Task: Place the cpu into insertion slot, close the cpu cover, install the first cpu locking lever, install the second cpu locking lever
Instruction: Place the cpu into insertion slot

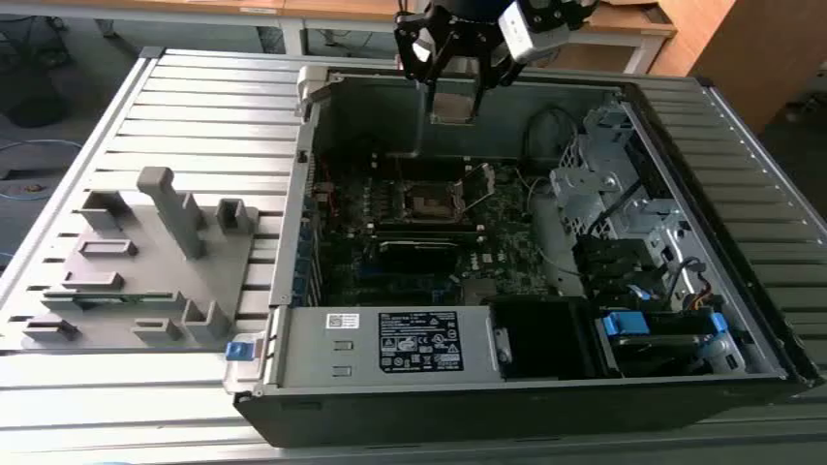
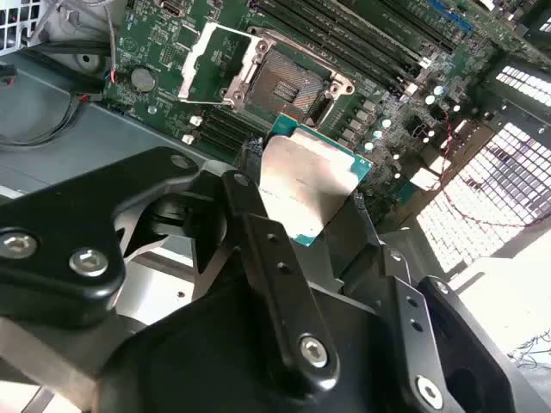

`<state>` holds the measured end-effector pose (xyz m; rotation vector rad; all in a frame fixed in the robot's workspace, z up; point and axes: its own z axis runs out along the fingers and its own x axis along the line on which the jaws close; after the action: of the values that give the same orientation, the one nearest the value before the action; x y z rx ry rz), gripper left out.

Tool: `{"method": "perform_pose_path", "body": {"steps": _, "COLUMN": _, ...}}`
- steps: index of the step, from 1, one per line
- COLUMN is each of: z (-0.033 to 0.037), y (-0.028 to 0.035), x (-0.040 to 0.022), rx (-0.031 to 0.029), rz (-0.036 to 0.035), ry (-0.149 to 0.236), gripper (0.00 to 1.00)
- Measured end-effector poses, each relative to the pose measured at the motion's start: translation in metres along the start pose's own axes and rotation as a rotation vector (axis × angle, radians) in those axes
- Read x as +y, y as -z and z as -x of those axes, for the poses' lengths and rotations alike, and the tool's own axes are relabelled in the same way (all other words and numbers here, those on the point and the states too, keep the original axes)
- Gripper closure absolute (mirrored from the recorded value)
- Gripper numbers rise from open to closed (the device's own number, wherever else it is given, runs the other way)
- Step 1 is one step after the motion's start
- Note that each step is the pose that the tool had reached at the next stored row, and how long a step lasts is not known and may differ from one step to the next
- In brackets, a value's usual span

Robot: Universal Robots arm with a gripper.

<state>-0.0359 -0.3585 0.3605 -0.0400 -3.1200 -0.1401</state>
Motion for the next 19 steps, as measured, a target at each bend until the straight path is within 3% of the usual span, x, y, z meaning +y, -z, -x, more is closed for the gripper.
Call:
{"method": "perform_pose_path", "body": {"steps": 5, "z": 0.0000, "y": 0.0000, "x": 0.0000, "rx": 0.0000, "rz": -0.0001, "ry": 0.000, "gripper": 0.46}}
{"method": "perform_pose_path", "body": {"steps": 19, "z": 0.0000, "y": -0.0002, "x": 0.0000, "rx": 0.0106, "rz": -0.0010, "ry": -0.001, "gripper": 0.46}}
